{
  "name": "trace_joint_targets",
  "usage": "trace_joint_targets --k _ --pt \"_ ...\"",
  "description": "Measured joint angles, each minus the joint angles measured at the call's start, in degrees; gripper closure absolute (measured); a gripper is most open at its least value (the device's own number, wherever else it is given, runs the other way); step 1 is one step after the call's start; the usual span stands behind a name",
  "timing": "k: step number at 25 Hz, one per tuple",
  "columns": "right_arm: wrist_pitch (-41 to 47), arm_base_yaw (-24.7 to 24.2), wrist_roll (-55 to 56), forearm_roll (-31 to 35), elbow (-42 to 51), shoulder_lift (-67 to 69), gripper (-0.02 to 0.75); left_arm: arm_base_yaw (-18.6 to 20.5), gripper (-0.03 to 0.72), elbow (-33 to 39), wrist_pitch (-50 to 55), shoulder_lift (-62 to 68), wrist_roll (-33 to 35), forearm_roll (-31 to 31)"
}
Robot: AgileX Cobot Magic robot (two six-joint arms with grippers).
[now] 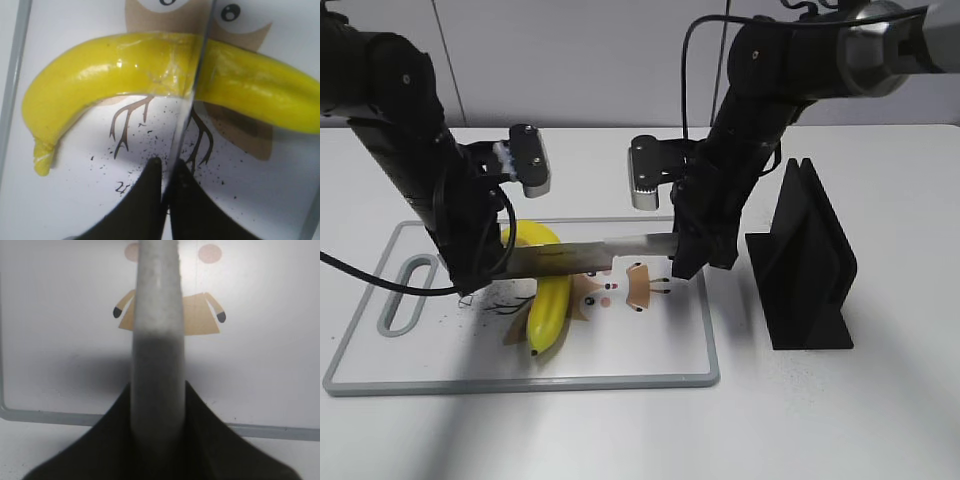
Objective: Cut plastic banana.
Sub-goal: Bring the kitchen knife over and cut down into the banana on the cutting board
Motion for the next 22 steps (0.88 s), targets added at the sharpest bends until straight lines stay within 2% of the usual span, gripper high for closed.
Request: trace_joint_targets --k 5,10,19,21,22 --pt "1.9 0.2 0.1 0.1 -1.2 -2.2 0.574 0.0 0.668 -0.1 1.8 -2.5 -0.3 1.1" --pt "3.6 0.2 0.3 0.6 -2.8 -8.9 0.574 0.0 0.671 -3.4 7.7 -10.4 -0.5 3.4" --pt "7.6 0.3 0.3 1.0 -5.0 -14.1 0.575 -0.1 0.668 -5.4 13.1 -16.7 -0.6 1.8" --pt "8.1 0.3 0.4 1.2 -5.0 -14.1 0.575 -0.1 0.616 -5.4 13.3 -16.6 -0.9 1.5" --pt "8.2 0.3 0.6 1.2 -5.0 -14.1 0.575 -0.1 0.557 -5.4 13.3 -16.6 -1.1 1.5"
